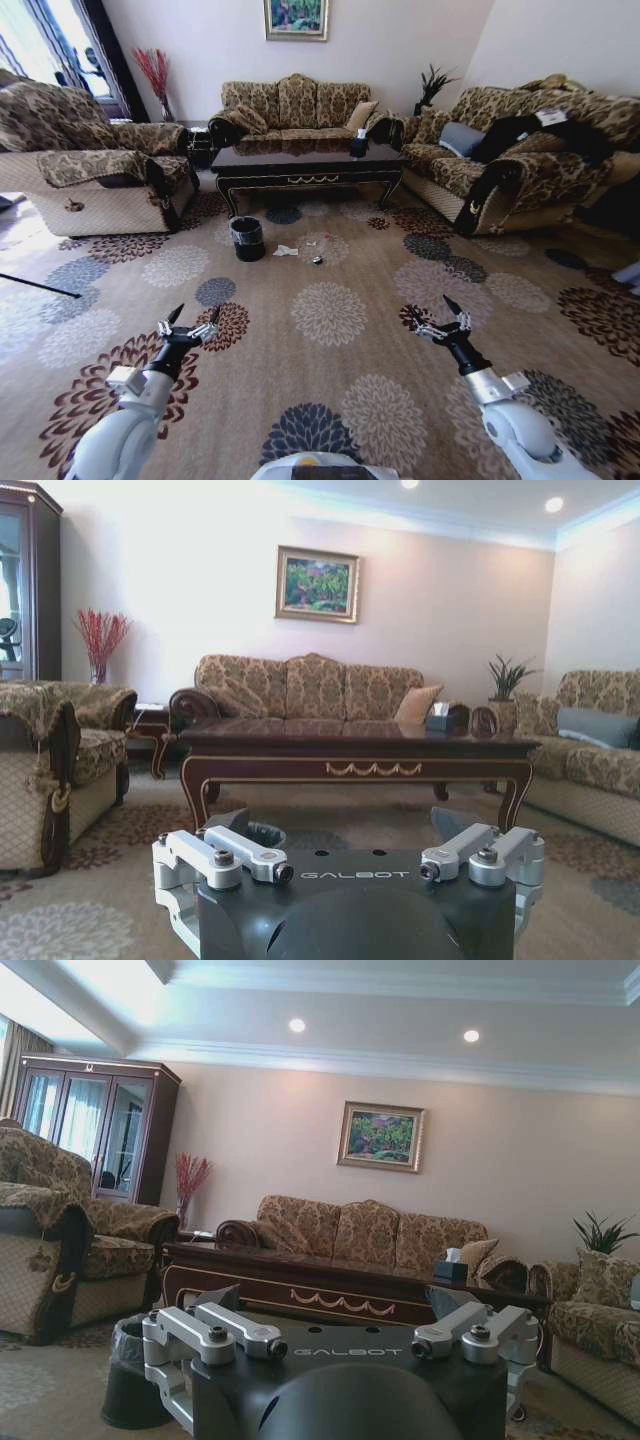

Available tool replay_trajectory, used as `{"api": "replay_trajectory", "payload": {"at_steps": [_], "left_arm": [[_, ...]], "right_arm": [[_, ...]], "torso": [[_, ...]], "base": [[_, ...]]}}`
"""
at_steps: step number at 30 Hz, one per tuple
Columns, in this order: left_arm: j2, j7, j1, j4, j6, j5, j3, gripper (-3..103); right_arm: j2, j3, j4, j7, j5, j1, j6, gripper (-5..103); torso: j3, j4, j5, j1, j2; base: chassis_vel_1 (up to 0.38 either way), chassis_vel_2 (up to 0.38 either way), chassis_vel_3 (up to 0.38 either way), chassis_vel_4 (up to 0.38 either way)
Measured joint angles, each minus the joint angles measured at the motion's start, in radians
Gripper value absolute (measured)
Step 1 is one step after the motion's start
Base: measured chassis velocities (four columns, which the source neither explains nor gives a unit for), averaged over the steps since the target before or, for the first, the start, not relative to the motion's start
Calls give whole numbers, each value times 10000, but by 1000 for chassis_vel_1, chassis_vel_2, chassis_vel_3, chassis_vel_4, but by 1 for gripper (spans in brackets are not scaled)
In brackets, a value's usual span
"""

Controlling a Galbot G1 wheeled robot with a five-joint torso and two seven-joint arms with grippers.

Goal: Move to the front of the table and pick up the trash from the floor, then place it into the trash bin.

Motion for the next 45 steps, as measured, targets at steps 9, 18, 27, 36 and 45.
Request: {"api": "replay_trajectory", "payload": {"at_steps": [9, 18, 27, 36, 45], "left_arm": [[7, -45, -175, -889, 376, -604, -491, 100], [-8, -47, -257, -965, 446, -569, -467, 100], [-39, -45, -269, -858, 446, -425, -375, 100], [-448, -35, -121, -349, 286, 273, 275, 100], [-430, -80, -131, -261, 304, 365, 259, 100]], "right_arm": [[-91, -41, -21, 9, -25, 127, 0, 100], [-59, -100, -147, 3, -61, 171, 60, 100], [3, -195, -178, 5, -72, 268, 69, 100], [67, -234, -143, 283, -74, 328, -68, 100], [-9, 623, 1199, 1730, -10, -325, -1953, 100]], "torso": [[-244, 0, 0, -133, -381], [-488, 0, -1, -237, -730], [-713, 0, -1, -345, -1061], [-953, 0, 0, -466, -1425], [-1248, -4, -2, -555, -1805]], "base": [[0, 0, 0, 0], [0, 0, 0, 0], [0, 0, 0, 0], [0, 0, 0, 0], [0, 0, 0, 0]]}}
